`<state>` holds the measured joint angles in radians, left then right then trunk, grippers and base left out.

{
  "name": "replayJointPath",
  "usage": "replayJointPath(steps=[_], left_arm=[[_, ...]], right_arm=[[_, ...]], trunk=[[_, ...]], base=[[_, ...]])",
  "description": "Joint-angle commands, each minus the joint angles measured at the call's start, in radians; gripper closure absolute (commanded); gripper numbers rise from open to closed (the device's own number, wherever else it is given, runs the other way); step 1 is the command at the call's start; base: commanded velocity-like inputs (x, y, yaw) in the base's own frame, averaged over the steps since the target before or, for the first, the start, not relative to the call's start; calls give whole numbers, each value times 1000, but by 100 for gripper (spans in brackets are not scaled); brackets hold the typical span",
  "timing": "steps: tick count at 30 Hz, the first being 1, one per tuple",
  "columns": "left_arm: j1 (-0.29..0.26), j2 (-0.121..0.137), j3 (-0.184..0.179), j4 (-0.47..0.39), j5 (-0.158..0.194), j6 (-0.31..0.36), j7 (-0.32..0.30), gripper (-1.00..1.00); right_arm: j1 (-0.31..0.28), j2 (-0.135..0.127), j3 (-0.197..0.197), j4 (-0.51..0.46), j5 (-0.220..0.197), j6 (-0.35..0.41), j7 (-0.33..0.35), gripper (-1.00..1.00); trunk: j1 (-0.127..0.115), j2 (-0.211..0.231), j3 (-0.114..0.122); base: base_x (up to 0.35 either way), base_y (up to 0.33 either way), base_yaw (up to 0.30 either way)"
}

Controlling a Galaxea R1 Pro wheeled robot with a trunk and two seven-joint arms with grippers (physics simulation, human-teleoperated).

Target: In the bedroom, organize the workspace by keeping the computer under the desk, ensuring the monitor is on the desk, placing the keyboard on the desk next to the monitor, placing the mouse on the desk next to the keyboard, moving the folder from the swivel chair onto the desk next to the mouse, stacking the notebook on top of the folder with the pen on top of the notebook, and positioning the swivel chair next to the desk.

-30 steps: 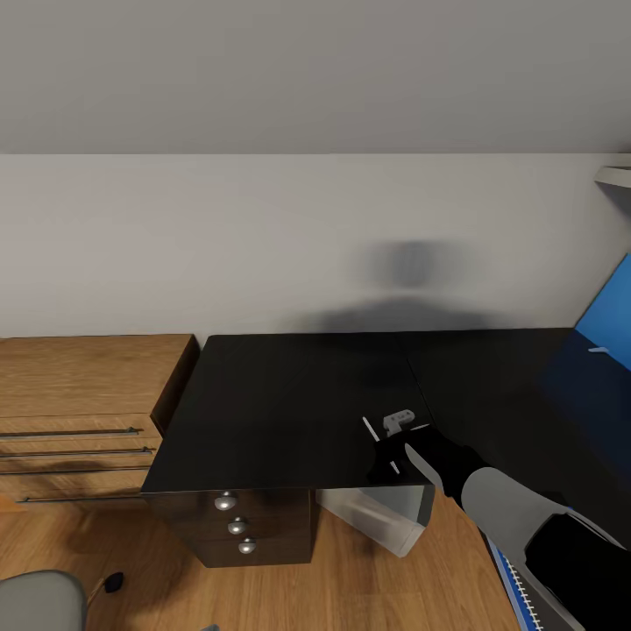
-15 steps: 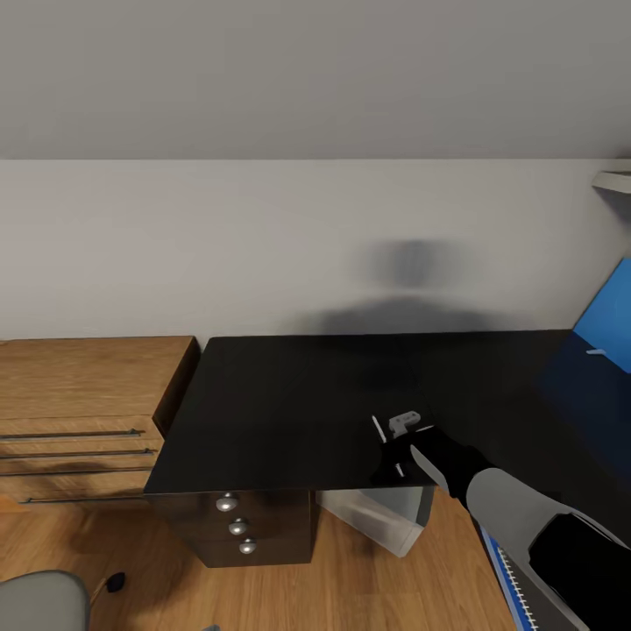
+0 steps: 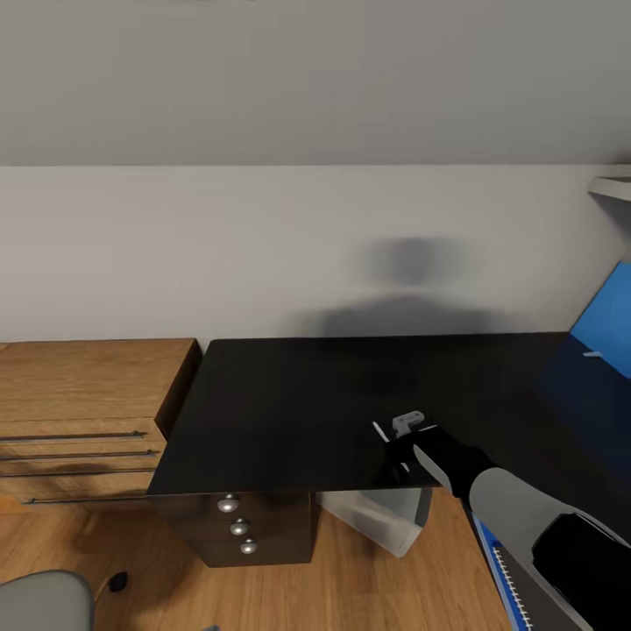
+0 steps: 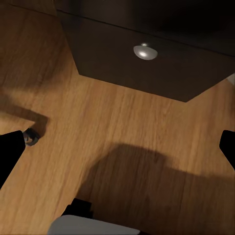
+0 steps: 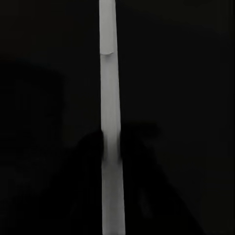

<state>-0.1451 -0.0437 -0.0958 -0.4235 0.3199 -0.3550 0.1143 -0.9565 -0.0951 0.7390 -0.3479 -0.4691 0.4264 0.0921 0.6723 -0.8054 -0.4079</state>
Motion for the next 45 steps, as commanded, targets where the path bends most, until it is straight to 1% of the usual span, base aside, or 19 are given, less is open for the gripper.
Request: replayJointPath(steps=[1, 12, 14, 17, 20, 21, 22, 23, 25, 26, 27, 28, 29, 30, 31, 33, 36, 38, 45], left_arm=[[-1, 1, -8, 0, 5, -4, 8, -100], [-1, 1, -8, 0, 5, -4, 8, -100], [-1, 1, -8, 0, 5, -4, 8, -100], [-1, 1, -8, 0, 5, -4, 7, -100], [-1, 1, -8, 0, 5, -4, 7, -100], [-1, 1, -8, 0, 5, -4, 7, -100], [-1, 1, -8, 0, 5, -4, 7, -100], [-1, 0, -8, 0, 5, -4, 7, -100], [-1, 0, -8, 0, 5, -4, 7, -100], [-1, 0, -8, 0, 5, -4, 7, -100], [-1, 0, -8, 0, 5, -4, 7, -100], [-1, 0, -8, 0, 6, -4, 8, -100], [-1, 0, -8, 0, 6, -3, 9, -100], [-1, 0, -8, 0, 6, -3, 10, -100], [-1, 0, -7, 0, 6, -3, 11, -100], [-1, 0, -8, 0, 4, -3, 13, -100], [-1, 1, -8, 0, 4, -4, 13, -100], [-1, 1, -8, 0, 4, -5, 13, -100], [-1, 1, -7, -1, 3, -5, 13, -100]], right_arm=[[-1, -1, 4, -2, -1, 5, 3, 100], [-1, -2, 3, -4, -2, 5, 3, 100], [-1, -5, 2, -6, -2, 6, 3, 100], [-2, -16, -7, -8, -2, 8, 3, 100], [-3, -23, -46, -15, -3, 36, 1, 100], [-3, -26, -82, -28, -3, 71, -1, 100], [-3, -27, -104, -37, -3, 92, -4, 100], [-4, -32, -152, -60, -2, 134, -15, 100], [-4, -37, -200, -89, -2, 171, -34, 100], [-4, -44, -245, -123, -2, 200, -56, 100], [-4, -49, -265, -141, -2, 212, -68, 100], [-4, -61, -301, -177, -2, 231, -91, 100], [-4, -68, -317, -194, -2, 239, -102, 100], [-4, -83, -344, -223, -2, 254, -121, 100], [-4, -90, -355, -235, -3, 261, -128, 100], [-3, -120, -399, -263, -6, 292, -144, 100], [-2, -133, -432, -274, -8, 311, -150, 100], [-1, -137, -442, -277, -9, 317, -153, 100], [7, -137, -452, -284, -13, 320, -154, 100]], trunk=[[-4, 6, 2], [-46, 83, 37], [-54, 97, 43], [-65, 118, 52], [-77, 139, 62], [-80, 146, 65], [-84, 153, 68], [-88, 160, 71], [-96, 174, 77], [-100, 181, 80], [-103, 188, 84], [-107, 195, 87], [-111, 202, 90], [-115, 209, 93], [-119, 216, 96], [-126, 230, 102], [-138, 251, 112], [-146, 265, 118], [-172, 314, 140]], base=[[0, 0, 0], [0, 0, 0], [0, 0, 0], [0, 0, 0], [0, 0, 0], [0, 0, 0], [0, 0, 0], [0, 0, 0], [0, 0, 0], [0, 0, 0], [0, 0, 0], [0, 0, 0], [0, 0, 0], [0, 0, 0], [0, 0, 0], [0, 0, 0], [-2, 0, 0], [-56, 0, 0], [-229, 0, 0]])
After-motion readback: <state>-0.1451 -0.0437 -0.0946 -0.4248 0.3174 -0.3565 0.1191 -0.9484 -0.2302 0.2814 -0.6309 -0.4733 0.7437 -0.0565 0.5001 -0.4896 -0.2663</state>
